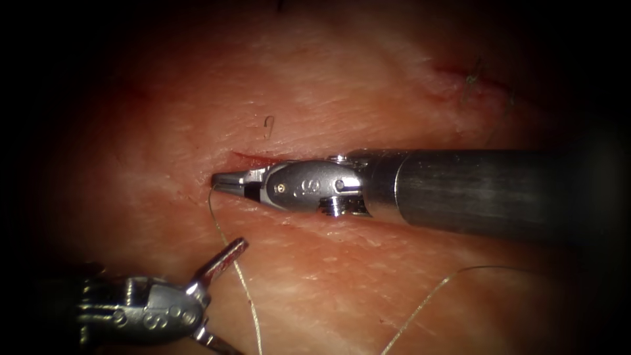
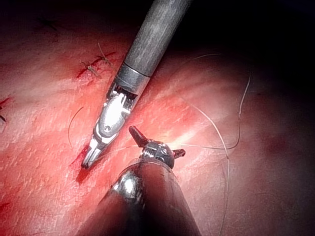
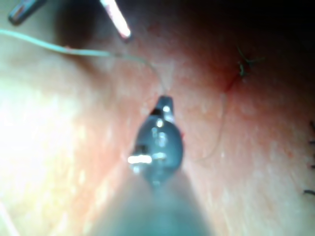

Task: Wound Closure

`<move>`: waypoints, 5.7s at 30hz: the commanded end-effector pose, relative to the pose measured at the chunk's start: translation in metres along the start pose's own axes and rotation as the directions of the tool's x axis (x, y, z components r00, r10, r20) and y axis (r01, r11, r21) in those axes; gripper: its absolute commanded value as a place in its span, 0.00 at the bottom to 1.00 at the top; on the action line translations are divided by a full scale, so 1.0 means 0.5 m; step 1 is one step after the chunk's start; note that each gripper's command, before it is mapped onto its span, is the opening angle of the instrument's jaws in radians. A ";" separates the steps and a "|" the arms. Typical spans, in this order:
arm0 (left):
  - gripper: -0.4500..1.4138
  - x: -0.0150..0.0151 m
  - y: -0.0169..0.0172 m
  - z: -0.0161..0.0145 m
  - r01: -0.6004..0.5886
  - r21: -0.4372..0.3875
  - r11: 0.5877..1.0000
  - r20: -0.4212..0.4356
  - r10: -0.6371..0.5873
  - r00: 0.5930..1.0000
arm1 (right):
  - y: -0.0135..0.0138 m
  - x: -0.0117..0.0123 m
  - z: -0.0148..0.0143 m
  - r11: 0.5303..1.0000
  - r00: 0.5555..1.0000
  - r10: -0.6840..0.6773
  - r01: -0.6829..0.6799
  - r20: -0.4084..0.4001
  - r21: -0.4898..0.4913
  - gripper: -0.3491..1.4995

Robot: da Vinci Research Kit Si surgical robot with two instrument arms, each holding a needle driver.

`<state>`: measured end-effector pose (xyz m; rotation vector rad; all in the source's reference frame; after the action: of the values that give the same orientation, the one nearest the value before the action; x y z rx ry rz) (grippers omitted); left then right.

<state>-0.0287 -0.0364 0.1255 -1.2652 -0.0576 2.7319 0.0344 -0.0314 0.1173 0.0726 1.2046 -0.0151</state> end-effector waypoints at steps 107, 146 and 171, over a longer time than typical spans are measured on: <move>0.00 -0.0084 -0.0046 -0.0076 -0.308 -0.003 0.952 -0.065 0.307 0.950 | -0.0331 0.0259 -0.0400 0.997 0.997 0.082 -0.082 0.003 -0.002 0.82; 0.00 0.0057 0.0104 -0.0106 -0.333 -0.063 0.941 -0.120 0.324 0.938 | 0.0103 0.0103 0.0069 0.999 0.999 0.040 -0.040 -0.025 0.001 0.00; 0.00 -0.0059 -0.0104 -0.0098 -0.346 -0.025 0.938 -0.031 0.345 0.938 | 0.0005 0.0056 0.0072 0.988 0.997 0.043 -0.032 -0.069 0.152 0.00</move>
<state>-0.0219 -0.0311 0.1250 -1.4343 0.1477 3.0184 0.0382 -0.0312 0.1154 0.2292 1.2719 -0.0707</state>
